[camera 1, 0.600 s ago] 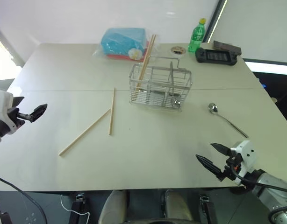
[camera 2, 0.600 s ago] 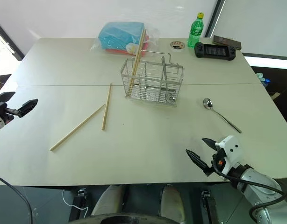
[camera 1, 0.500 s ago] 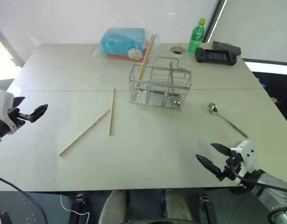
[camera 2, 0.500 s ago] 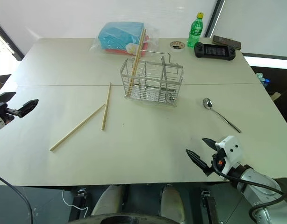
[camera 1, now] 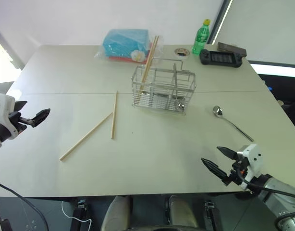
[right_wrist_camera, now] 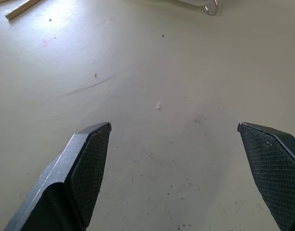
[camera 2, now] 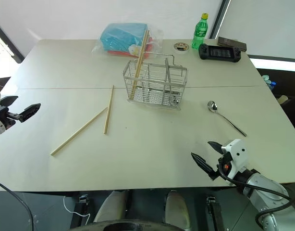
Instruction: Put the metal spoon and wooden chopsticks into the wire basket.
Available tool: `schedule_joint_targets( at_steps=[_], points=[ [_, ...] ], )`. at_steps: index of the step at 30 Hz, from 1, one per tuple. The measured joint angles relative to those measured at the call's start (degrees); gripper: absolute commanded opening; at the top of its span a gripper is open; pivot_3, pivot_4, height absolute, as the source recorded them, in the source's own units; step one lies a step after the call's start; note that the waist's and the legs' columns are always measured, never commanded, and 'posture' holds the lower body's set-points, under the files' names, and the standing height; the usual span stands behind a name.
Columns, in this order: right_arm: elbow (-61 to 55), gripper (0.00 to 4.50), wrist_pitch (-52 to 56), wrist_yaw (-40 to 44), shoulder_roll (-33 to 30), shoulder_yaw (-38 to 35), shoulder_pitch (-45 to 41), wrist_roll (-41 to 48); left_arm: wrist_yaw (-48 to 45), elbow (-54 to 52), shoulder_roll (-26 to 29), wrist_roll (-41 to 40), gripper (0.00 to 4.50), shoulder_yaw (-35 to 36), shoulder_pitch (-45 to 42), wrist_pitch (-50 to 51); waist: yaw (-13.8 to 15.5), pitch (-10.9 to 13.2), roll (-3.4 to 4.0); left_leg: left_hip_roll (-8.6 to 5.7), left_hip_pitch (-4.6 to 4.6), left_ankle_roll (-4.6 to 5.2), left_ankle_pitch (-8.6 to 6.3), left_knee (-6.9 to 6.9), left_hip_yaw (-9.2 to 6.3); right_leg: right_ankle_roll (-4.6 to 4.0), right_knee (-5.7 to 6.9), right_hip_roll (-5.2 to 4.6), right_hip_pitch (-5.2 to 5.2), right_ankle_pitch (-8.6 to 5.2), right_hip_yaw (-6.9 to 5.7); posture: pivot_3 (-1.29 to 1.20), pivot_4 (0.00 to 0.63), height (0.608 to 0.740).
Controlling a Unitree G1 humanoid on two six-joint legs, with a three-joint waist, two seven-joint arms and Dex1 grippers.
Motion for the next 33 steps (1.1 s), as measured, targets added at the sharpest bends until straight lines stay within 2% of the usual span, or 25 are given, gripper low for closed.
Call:
schedule_joint_targets(
  at_steps=[8,14,18,21,24,29,33],
  points=[
    [1.0,4.37,0.2,0.6,-1.1,0.0,-2.1,0.0,-0.1,-4.2,0.0,-0.6,4.50,-0.4,0.0,1.7,0.0,0.0,0.00,0.01,0.00,0.00,0.00,0.05,0.01,-0.02,0.03,0.01,0.08,0.01,0.01,0.00,0.150,0.731],
    [3.8,4.37,2.2,2.8,-8.8,-2.9,-8.8,0.0,-4.1,-11.4,0.1,-6.5,4.50,-0.4,0.4,7.8,-0.1,0.0,0.01,0.04,0.02,-0.01,0.01,0.11,0.05,-0.06,0.08,0.04,0.16,0.04,0.04,0.00,0.150,0.731],
    [10.6,4.37,5.9,3.3,-14.8,-2.9,-17.7,-0.6,-7.8,-17.1,2.5,-12.4,4.50,-1.9,-2.6,14.8,-0.1,0.0,0.00,0.08,0.02,0.00,0.02,0.16,0.07,-0.08,0.14,0.07,0.17,0.04,0.03,0.00,0.150,0.731],
    [19.2,4.37,9.1,4.0,-20.3,1.0,-28.0,-3.4,-9.0,-22.2,3.0,-17.7,4.50,-5.6,-10.2,19.9,0.0,0.1,0.14,0.08,-0.03,0.00,0.03,0.33,0.12,-0.09,0.14,0.07,0.21,0.05,0.04,0.00,0.150,0.731],
    [26.1,4.37,11.4,5.8,-23.4,5.7,-37.0,-5.8,-8.9,-26.0,2.8,-19.4,4.50,-10.1,-16.1,21.2,-0.4,0.1,0.19,0.08,0.01,0.01,0.04,0.30,0.15,-0.03,0.17,0.08,0.28,0.04,0.03,0.00,0.150,0.731],
    [37.8,4.37,14.5,11.5,-24.4,17.4,-51.8,-11.1,-7.8,-26.7,-0.8,-24.0,4.50,-15.3,-25.3,26.0,-1.6,0.2,0.16,0.07,-0.05,0.02,0.05,0.29,0.16,0.24,0.55,0.10,0.07,0.11,0.04,0.00,0.150,0.731],
    [43.9,4.37,16.5,16.9,-24.5,22.5,-58.1,-13.5,-7.8,-27.7,-0.9,-28.1,4.50,-16.3,-29.3,30.0,-2.0,0.2,0.16,0.08,0.03,0.02,0.05,0.20,0.16,0.33,0.63,0.11,0.06,0.08,0.05,0.00,0.150,0.731]
  ],
)
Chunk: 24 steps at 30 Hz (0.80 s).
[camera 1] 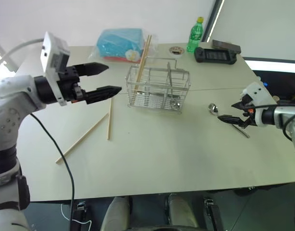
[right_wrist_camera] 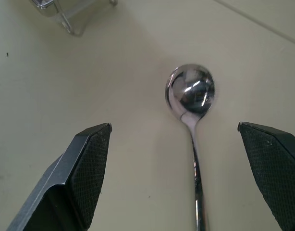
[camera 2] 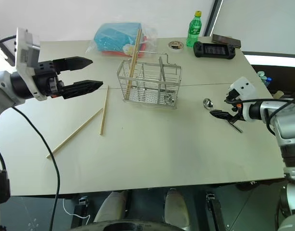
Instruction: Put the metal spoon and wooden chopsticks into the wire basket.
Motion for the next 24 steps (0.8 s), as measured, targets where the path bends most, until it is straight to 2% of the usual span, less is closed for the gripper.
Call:
schedule_joint_targets(
  at_steps=[9,24],
  points=[
    [18.9,4.37,-10.1,4.9,3.8,8.6,-12.2,-10.2,0.1,-2.0,0.3,-1.8,4.50,-0.3,0.9,1.4,-0.8,0.0,0.05,-0.01,-0.01,-0.12,0.07,0.01,0.00,0.00,0.02,0.01,0.00,0.00,0.01,0.00,0.150,0.731],
    [37.7,4.37,-13.6,10.1,12.2,11.3,-21.1,-18.2,0.3,-5.1,1.8,-4.6,4.50,-0.1,2.7,2.6,-1.1,0.0,0.06,-0.01,0.01,-0.21,0.12,0.00,-0.01,0.01,0.09,0.03,0.00,0.01,0.03,0.00,0.150,0.731]
  ],
)
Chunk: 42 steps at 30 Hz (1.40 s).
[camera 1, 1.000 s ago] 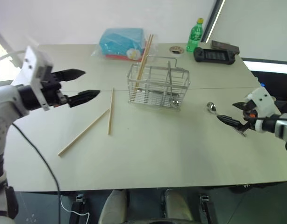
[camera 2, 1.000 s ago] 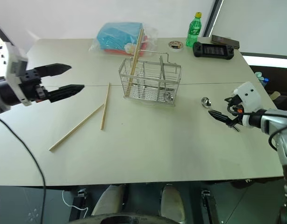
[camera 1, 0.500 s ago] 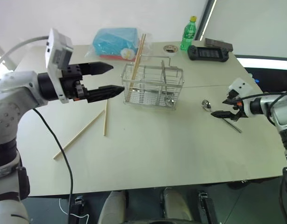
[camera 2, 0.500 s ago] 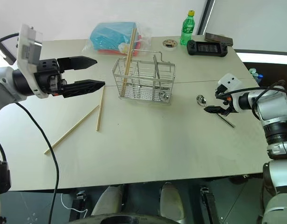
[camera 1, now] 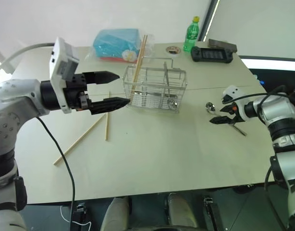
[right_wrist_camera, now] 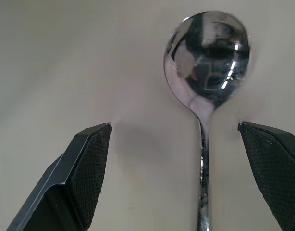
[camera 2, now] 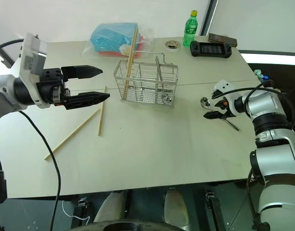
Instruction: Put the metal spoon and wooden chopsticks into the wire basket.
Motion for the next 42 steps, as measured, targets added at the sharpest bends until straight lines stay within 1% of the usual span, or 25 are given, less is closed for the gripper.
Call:
schedule_joint_targets(
  at_steps=[1,3,9,10,16,19,22,26,28,31,33,36,39,42],
  points=[
    [0.6,4.14,-0.1,0.1,0.1,0.0,-0.4,-0.3,0.0,0.0,0.1,-0.2,4.50,0.0,0.0,0.0,0.0,0.0,0.00,0.00,0.00,0.00,0.00,0.00,0.00,0.00,0.00,0.00,0.01,0.00,0.00,0.00,0.150,0.731],
    [1.5,3.53,-0.6,-0.1,0.4,-0.1,-0.6,-0.7,0.0,-0.1,0.1,-1.1,4.50,0.0,0.0,0.3,0.0,0.0,-0.01,0.00,0.00,-0.01,0.01,0.01,0.00,0.00,0.00,0.00,0.03,0.00,0.00,0.00,0.150,0.731],
    [2.0,0.49,-1.7,-0.3,1.0,-0.9,-0.4,-1.1,-0.9,-1.0,1.3,-3.7,4.50,0.0,0.0,2.4,-0.1,0.0,-0.02,0.01,0.09,-0.01,0.01,0.00,-0.02,0.00,0.02,0.02,0.08,0.00,0.00,0.00,0.150,0.731],
    [1.9,0.04,-1.6,-0.2,1.1,-1.2,-0.3,-1.1,-1.0,-1.0,1.5,-3.7,4.50,0.0,0.0,2.5,-0.1,0.0,-0.02,0.01,0.09,-0.01,0.01,0.00,-0.02,0.00,0.02,0.02,0.08,0.00,0.00,0.00,0.150,0.731],
    [1.1,0.04,-1.7,-0.2,1.4,-2.5,0.7,-1.0,-1.3,-1.1,2.3,-5.2,4.50,0.0,0.0,2.9,-0.1,-0.1,-0.08,0.02,0.18,-0.01,0.00,0.00,-0.02,0.00,0.03,0.04,0.19,0.00,0.01,0.00,0.150,0.731],
    [-2.2,0.04,-1.5,-0.3,1.4,-4.2,3.0,-0.2,-1.1,-1.1,2.3,-5.7,4.50,0.0,-0.1,3.1,-0.1,0.0,-0.08,0.02,0.19,-0.01,0.00,0.00,-0.03,0.00,0.04,0.04,0.18,0.00,0.01,0.00,0.150,0.731],
    [-11.1,0.04,1.3,1.0,1.6,-8.0,7.5,4.0,-0.6,-0.9,2.4,-5.7,4.50,-0.1,-0.3,3.2,-0.1,0.0,-0.03,0.03,0.17,-0.01,0.01,-0.03,-0.03,0.01,0.05,0.05,0.14,0.00,0.03,0.00,0.150,0.731],
    [-30.0,0.04,12.0,4.1,1.4,-16.5,13.5,15.7,0.4,-0.5,2.3,-5.7,4.50,0.1,-0.9,3.2,0.1,0.0,0.02,0.03,0.11,0.00,0.00,-0.04,-0.06,0.02,0.09,0.05,0.09,0.00,0.03,0.00,0.150,0.731],
    [-38.5,0.04,16.7,6.0,-0.3,-20.6,16.5,21.8,0.9,-0.1,2.3,-5.6,4.50,0.2,-1.4,3.2,0.5,0.0,0.02,0.02,0.08,0.00,0.00,-0.04,-0.07,0.03,0.05,0.05,0.10,-0.01,0.02,0.00,0.150,0.731],
    [-46.6,0.04,22.2,7.7,-3.4,-25.6,18.9,28.8,1.4,1.4,2.4,-5.4,4.50,0.7,-1.9,2.5,0.9,0.0,0.01,0.02,0.09,0.00,0.00,0.01,-0.06,0.02,0.03,0.05,0.13,-0.01,0.03,0.00,0.150,0.731],
    [-48.9,0.04,24.4,6.8,-3.7,-28.0,18.1,32.1,1.4,2.3,2.4,-4.9,4.50,0.7,-2.3,2.3,0.9,0.0,0.01,0.03,0.11,0.00,0.00,0.05,-0.06,0.00,0.03,0.06,0.14,-0.01,0.03,0.00,0.150,0.731],
    [-48.9,0.04,26.5,2.0,-0.7,-30.5,12.9,35.6,1.3,2.8,2.4,-4.4,4.50,0.7,-3.0,1.8,0.1,0.0,0.01,0.04,0.13,0.00,0.01,0.06,-0.05,-0.02,0.05,0.06,0.12,-0.01,0.04,0.00,0.150,0.731],
    [-46.3,0.04,26.6,-6.5,6.3,-32.5,3.2,37.4,1.3,4.2,2.0,-3.3,4.50,0.0,-4.6,0.8,-0.3,0.0,0.03,0.08,0.13,0.00,0.01,-0.03,-0.05,-0.02,0.12,0.10,-0.01,0.01,0.05,0.00,0.150,0.731],
    [-43.5,0.04,23.6,-13.6,12.5,-32.5,-3.5,37.2,1.1,5.0,1.9,-2.7,4.50,-0.2,-5.2,0.0,0.0,0.0,0.02,0.08,0.08,0.00,0.01,-0.17,-0.06,-0.01,0.14,0.10,-0.11,0.01,0.05,0.00,0.150,0.731]
  ],
)
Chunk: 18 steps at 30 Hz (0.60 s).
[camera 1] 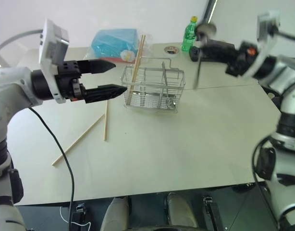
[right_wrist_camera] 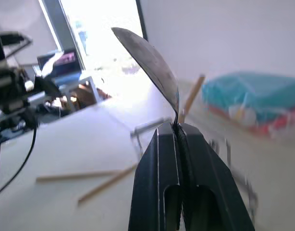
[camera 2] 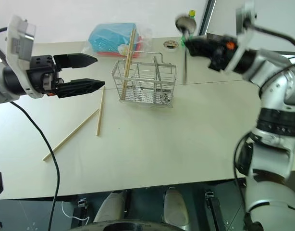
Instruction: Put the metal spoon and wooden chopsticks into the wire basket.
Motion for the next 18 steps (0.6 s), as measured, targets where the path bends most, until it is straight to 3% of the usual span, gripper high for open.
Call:
schedule_joint_targets(
  at_steps=[6,16,18],
  points=[
    [9.1,0.04,-8.5,-7.5,8.6,3.5,-5.6,-2.7,-0.3,1.2,-0.3,1.2,4.50,-0.2,-0.6,-0.3,0.3,0.0,-0.04,-0.03,-0.16,-0.01,0.01,-0.02,0.00,0.01,-0.05,-0.01,-0.10,0.01,-0.01,0.00,0.150,0.731],
    [15.2,0.04,-15.6,-8.9,9.3,5.5,-3.4,-5.8,0.5,0.9,-0.3,1.5,4.50,0.5,-0.7,-0.1,-0.1,0.0,-0.04,-0.02,-0.06,-0.06,0.05,-0.01,0.00,0.00,0.15,0.01,-0.14,0.01,0.00,0.00,0.150,0.731],
    [15.1,0.59,-15.2,-9.0,9.3,6.0,-1.8,-5.9,0.8,0.9,-0.3,1.5,4.50,0.5,-0.7,-0.1,0.0,0.0,-0.04,-0.02,-0.06,-0.06,0.05,-0.01,0.00,0.00,0.16,0.01,-0.14,0.01,0.00,0.00,0.150,0.731]
  ],
)
